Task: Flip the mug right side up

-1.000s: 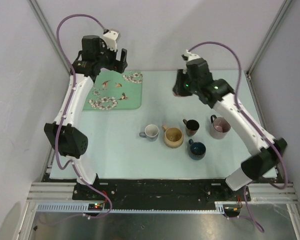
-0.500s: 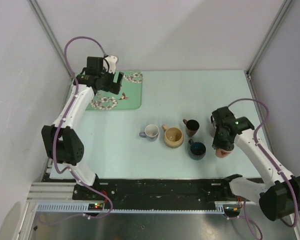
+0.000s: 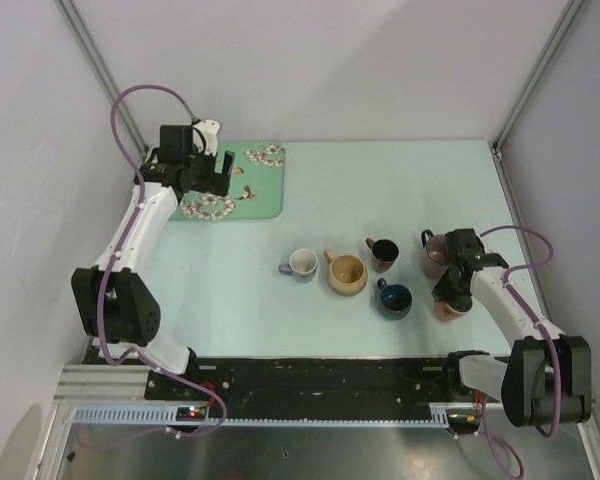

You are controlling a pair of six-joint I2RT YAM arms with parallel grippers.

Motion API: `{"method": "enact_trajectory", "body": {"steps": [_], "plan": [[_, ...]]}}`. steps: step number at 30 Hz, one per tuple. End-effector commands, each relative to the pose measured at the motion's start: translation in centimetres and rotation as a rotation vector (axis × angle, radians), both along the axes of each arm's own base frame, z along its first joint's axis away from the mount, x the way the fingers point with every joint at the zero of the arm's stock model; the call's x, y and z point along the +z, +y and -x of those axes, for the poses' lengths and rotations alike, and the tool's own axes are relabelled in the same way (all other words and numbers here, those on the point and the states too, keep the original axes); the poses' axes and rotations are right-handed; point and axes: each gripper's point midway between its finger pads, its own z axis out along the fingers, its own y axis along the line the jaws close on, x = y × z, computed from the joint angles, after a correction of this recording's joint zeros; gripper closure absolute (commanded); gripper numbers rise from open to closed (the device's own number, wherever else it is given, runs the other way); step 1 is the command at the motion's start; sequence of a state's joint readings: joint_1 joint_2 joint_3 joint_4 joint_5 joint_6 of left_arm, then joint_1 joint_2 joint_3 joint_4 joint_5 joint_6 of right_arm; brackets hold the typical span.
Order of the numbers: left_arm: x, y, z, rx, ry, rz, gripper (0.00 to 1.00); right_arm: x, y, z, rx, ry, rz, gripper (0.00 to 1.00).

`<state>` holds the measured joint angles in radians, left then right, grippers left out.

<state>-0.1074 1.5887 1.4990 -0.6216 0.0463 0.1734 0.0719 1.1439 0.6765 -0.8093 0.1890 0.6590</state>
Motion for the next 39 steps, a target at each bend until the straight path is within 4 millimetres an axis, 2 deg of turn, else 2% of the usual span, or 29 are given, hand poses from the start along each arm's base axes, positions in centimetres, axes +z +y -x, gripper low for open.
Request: {"method": "enact_trajectory", "body": {"steps": [1,3,8,16,19,21,25,28,31,33,35,39], "plan": [[2.5,0.6,-0.1,0.027,-0.088,0.013,0.0,-0.1,-0.1,-2.7,-0.03,-0.089,-0.008,1.0],[2.4,0.7,-0.1,0.03,-0.089,0.011,0.0,-0.6,-0.1,-2.6,-0.023,-0.07,-0.009,0.99],[2.2,0.8,-0.2,0.032,-0.09,0.012,0.0,-0.2,0.0,-2.1,-0.01,-0.066,-0.012,0.54],[1.9,0.6,-0.3,0.03,-0.085,0.037,0.0,5.0,0.3,-1.9,0.021,-0.228,-0.034,0.13],[1.9,0.5,-0.3,0.028,-0.086,0.047,0.0,7.1,0.8,-2.2,0.057,-0.279,-0.052,0.03],[1.9,0.4,-0.2,0.03,-0.088,0.052,0.0,8.8,1.2,-2.5,0.102,-0.322,-0.066,0.01],[2.4,0.1,0.2,0.018,-0.102,0.085,0.0,13.7,2.3,-4.3,0.247,-0.523,-0.067,0.01],[4.2,-0.9,0.7,-0.001,-0.147,0.166,0.0,18.1,2.1,-5.6,0.32,-0.737,-0.004,0.01],[6.2,-0.5,1.8,0.035,-0.221,0.184,0.0,21.9,0.8,-6.6,0.342,-0.899,0.124,0.0],[7.2,0.9,3.1,0.099,-0.266,0.151,0.0,23.2,-0.3,-7.0,0.336,-0.947,0.208,0.01],[7.8,2.7,4.8,0.162,-0.306,0.099,0.0,23.6,-1.3,-7.3,0.313,-0.961,0.264,0.01],[6.9,4.9,9.8,0.202,-0.357,0.074,0.0,22.6,-2.6,-7.6,0.225,-0.941,0.292,0.01]]}}
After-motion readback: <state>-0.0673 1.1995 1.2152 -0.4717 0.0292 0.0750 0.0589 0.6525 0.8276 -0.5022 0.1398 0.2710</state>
